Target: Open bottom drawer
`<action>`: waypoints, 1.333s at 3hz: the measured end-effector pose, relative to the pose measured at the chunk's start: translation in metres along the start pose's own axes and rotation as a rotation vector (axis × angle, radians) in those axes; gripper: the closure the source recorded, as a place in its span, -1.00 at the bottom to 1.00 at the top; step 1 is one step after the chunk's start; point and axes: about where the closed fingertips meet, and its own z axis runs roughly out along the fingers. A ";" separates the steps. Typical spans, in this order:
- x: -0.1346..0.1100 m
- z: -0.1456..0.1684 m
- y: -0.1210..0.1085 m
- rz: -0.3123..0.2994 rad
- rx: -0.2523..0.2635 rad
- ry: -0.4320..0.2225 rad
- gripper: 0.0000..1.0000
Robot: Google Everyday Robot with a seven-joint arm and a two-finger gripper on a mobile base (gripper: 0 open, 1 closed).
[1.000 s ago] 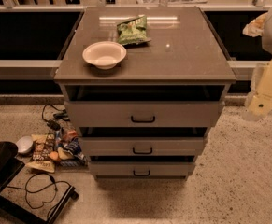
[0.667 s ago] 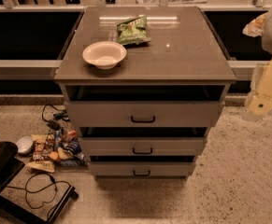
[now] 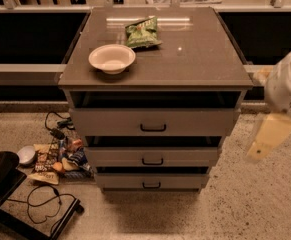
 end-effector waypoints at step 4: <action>0.076 0.182 0.042 0.077 0.056 0.085 -1.00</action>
Offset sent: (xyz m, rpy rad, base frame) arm -0.0002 -0.0324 -0.2296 -0.0321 -0.0210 -0.1450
